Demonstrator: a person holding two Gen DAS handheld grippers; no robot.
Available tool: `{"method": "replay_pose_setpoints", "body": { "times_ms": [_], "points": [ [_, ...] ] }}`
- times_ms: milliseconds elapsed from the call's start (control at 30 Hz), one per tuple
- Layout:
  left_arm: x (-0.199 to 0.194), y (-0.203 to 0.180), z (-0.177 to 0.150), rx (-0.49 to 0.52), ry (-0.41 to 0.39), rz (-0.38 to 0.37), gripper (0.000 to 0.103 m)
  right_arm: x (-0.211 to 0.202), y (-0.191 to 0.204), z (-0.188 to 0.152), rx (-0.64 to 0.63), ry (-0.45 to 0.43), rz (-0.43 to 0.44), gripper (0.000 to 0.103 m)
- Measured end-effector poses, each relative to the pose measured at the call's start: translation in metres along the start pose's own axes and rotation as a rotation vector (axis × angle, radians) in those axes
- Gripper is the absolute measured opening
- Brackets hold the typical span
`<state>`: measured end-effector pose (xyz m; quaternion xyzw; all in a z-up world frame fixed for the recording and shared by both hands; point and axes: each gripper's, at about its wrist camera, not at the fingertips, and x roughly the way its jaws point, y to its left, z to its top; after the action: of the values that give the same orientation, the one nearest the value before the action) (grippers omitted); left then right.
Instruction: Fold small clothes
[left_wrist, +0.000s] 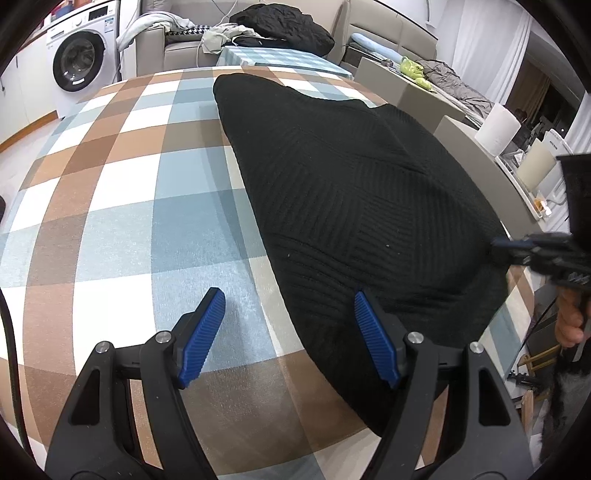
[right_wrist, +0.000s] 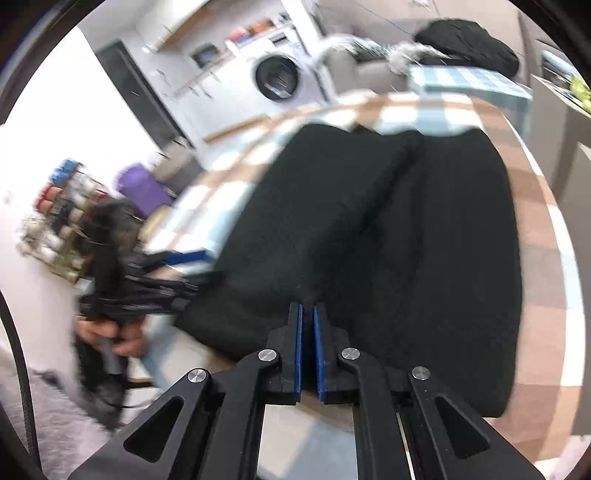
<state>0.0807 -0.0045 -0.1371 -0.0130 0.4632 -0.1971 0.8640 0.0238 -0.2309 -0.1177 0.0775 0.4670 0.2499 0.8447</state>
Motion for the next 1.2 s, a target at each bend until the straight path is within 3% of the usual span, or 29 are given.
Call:
{"method": "replay_pose_setpoints", "body": {
  "times_ms": [100,167,300,367,500,567,600,733,833,867,967,1067,1133,1200],
  "points": [
    [-0.004,-0.001,-0.003,0.000,0.008,-0.012,0.070,0.013,-0.021,-0.010,0.020,0.050,-0.015,0.012],
    [-0.009,-0.003,-0.009,0.004,0.013,-0.035,0.070,0.008,-0.033,-0.017,0.064,0.041,0.027,0.018],
    [-0.015,-0.007,-0.023,0.005,0.026,-0.107,0.071,-0.012,-0.034,-0.030,0.053,-0.011,0.120,0.042],
    [-0.017,-0.012,-0.028,0.030,0.022,-0.091,0.071,-0.013,-0.031,-0.036,0.032,-0.021,0.141,0.043],
    [-0.018,-0.016,-0.031,0.055,0.029,-0.074,0.071,0.012,-0.016,-0.030,-0.048,-0.010,0.074,0.042],
    [-0.018,-0.016,-0.031,0.056,0.028,-0.067,0.071,0.009,-0.020,-0.022,-0.111,-0.006,0.041,0.025],
    [-0.018,-0.016,-0.032,0.056,0.029,-0.066,0.071,0.012,-0.019,-0.018,-0.127,0.008,0.036,0.009],
    [-0.018,-0.015,-0.032,0.054,0.025,-0.059,0.072,0.002,-0.004,-0.004,-0.182,-0.032,0.036,0.007],
    [-0.018,-0.017,-0.033,0.070,0.023,-0.045,0.072,-0.003,-0.002,0.000,-0.203,-0.031,-0.029,0.005],
    [-0.017,-0.018,-0.033,0.076,0.023,-0.040,0.072,0.005,-0.005,-0.002,-0.204,-0.002,-0.087,0.005],
    [-0.017,-0.017,-0.033,0.073,0.023,-0.042,0.072,0.012,-0.021,-0.012,-0.142,0.060,-0.107,0.006],
    [-0.017,-0.016,-0.032,0.068,0.022,-0.046,0.072,0.004,-0.034,-0.014,-0.041,0.006,-0.061,0.019],
    [-0.017,-0.016,-0.032,0.067,0.021,-0.046,0.072,0.005,-0.042,-0.013,0.025,-0.021,-0.035,0.033],
    [-0.017,-0.016,-0.032,0.065,0.020,-0.048,0.072,0.014,-0.052,-0.009,0.079,-0.015,-0.050,0.035]
  ]
}}
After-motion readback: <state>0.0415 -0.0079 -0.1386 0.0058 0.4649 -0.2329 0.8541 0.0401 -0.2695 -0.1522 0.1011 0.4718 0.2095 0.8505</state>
